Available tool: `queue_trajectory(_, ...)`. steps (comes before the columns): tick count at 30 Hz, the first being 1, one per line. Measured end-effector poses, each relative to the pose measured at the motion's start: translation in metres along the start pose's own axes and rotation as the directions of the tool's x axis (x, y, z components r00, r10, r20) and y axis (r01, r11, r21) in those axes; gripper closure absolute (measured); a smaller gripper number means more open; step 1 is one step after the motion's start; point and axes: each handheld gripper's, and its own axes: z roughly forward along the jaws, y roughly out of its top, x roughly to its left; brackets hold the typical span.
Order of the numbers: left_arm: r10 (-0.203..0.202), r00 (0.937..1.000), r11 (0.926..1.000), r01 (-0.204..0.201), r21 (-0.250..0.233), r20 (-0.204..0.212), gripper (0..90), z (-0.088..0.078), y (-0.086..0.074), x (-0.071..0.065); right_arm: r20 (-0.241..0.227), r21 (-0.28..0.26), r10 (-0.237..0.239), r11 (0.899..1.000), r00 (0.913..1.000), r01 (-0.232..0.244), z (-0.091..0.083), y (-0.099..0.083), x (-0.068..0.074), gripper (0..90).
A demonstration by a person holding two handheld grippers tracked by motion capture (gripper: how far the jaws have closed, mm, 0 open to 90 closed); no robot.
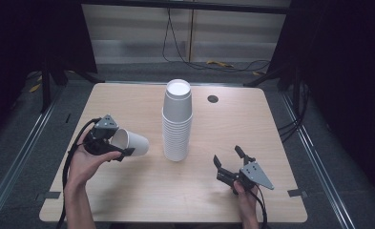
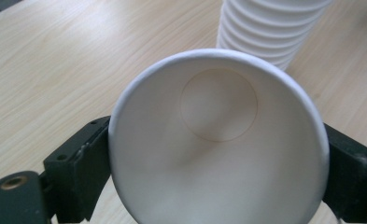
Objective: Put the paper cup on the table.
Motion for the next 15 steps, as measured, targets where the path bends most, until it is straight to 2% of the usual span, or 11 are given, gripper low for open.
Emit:
queue_trajectory(2, 0.007, 0.9999, 0.9995, -0.007, 0.030, 0.008, 10.0, 0.003, 0.005, 0.001, -0.001, 0.000, 0.000, 1.000, 1.0000, 0.000, 0.000, 0.000, 0.000, 14.4)
queue_trajectory(4, 0.018, 0.9998, 0.9973, -0.018, 0.071, -0.007, 10.0, 0.007, 0.010, 0.001, -0.001, 0.000, 0.000, 1.000, 1.0000, 0.000, 0.000, 0.000, 0.000, 14.4)
queue_trajectory(6, 0.029, 0.9990, 0.9912, -0.024, 0.130, -0.034, 10.0, 0.010, 0.015, 0.001, -0.001, 0.000, 0.000, 1.000, 1.0000, 0.000, 0.000, 0.000, 0.000, 14.5)
queue_trajectory(7, 0.048, 0.9976, 0.9855, -0.039, 0.165, -0.050, 9.9, 0.011, 0.018, 0.002, -0.001, 0.000, 0.000, 1.000, 1.0000, 0.000, 0.000, 0.000, 0.000, 14.5)
queue_trajectory(9, 0.069, 0.9956, 0.9788, -0.056, 0.197, -0.063, 9.8, 0.013, 0.022, 0.002, -0.001, 0.000, 0.000, 1.000, 1.0000, 0.000, 0.000, 0.000, 0.000, 14.5)
queue_trajectory(12, 0.079, 0.9964, 0.9730, -0.071, 0.220, -0.029, 9.8, 0.014, 0.027, 0.001, -0.001, 0.000, 0.000, 1.000, 1.0000, 0.000, 0.000, 0.000, 0.000, 14.6)
queue_trajectory(14, 0.088, 0.9957, 0.9618, -0.078, 0.262, -0.027, 9.7, 0.018, 0.030, 0.001, -0.002, -0.001, -0.001, 1.000, 1.0000, 0.001, 0.000, 0.000, 0.000, 14.8)
queue_trajectory(15, 0.100, 0.9947, 0.9530, -0.090, 0.289, -0.021, 9.7, 0.019, 0.032, 0.003, -0.002, -0.001, -0.002, 1.000, 1.0000, 0.002, 0.000, 0.000, 0.000, 14.8)
